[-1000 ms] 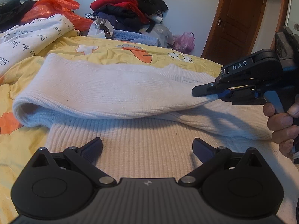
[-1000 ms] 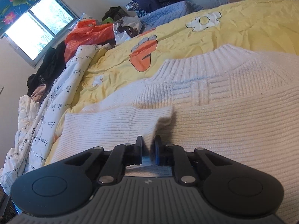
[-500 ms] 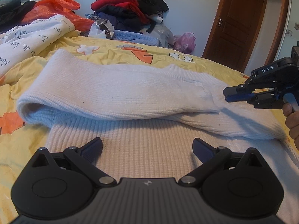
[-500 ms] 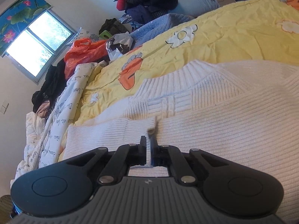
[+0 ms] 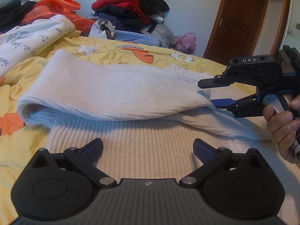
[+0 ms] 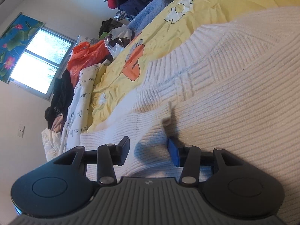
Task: Fold small clothes
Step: 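Fold the side edge over toward the sweater center with the right tool, release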
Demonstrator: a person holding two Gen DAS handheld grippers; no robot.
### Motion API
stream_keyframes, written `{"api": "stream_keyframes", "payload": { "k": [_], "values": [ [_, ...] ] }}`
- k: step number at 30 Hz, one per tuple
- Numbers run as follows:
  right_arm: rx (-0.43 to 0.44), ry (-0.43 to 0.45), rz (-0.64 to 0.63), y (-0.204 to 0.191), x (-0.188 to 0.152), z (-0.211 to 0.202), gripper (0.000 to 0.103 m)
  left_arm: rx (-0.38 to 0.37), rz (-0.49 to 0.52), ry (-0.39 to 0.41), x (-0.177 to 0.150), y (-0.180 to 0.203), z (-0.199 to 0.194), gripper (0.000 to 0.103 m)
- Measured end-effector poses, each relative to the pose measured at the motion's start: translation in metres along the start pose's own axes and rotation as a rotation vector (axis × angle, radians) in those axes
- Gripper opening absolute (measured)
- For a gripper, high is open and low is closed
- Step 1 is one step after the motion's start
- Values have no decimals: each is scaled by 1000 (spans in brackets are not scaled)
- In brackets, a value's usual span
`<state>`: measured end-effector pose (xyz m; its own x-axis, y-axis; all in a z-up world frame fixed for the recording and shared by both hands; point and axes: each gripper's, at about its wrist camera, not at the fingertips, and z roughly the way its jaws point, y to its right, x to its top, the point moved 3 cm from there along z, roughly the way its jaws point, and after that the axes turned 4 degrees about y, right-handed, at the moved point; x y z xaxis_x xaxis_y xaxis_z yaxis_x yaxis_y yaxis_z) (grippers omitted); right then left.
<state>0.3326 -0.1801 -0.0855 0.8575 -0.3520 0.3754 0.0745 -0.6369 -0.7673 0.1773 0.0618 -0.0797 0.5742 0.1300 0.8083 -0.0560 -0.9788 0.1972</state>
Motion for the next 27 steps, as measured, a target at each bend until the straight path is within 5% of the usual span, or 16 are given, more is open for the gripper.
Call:
{"api": "stream_keyframes", "payload": {
  "k": [6, 14, 15, 17, 27],
  "values": [
    [-35, 65, 13, 12, 14, -11, 51, -1, -6, 3, 0, 0, 0, 103],
    [36, -5, -27, -4, -2, 12, 54, -1, -8, 3, 0, 0, 0, 103],
    [29, -2, -51, -7, -4, 11, 48, -2, -9, 4, 0, 0, 0, 103],
    [6, -2, -51, -5, -3, 8, 18, -3, -12, 5, 0, 0, 0, 103],
    [-29, 84, -203, -11, 21, -40, 14, -8, -20, 11, 0, -1, 0, 103]
  ]
}}
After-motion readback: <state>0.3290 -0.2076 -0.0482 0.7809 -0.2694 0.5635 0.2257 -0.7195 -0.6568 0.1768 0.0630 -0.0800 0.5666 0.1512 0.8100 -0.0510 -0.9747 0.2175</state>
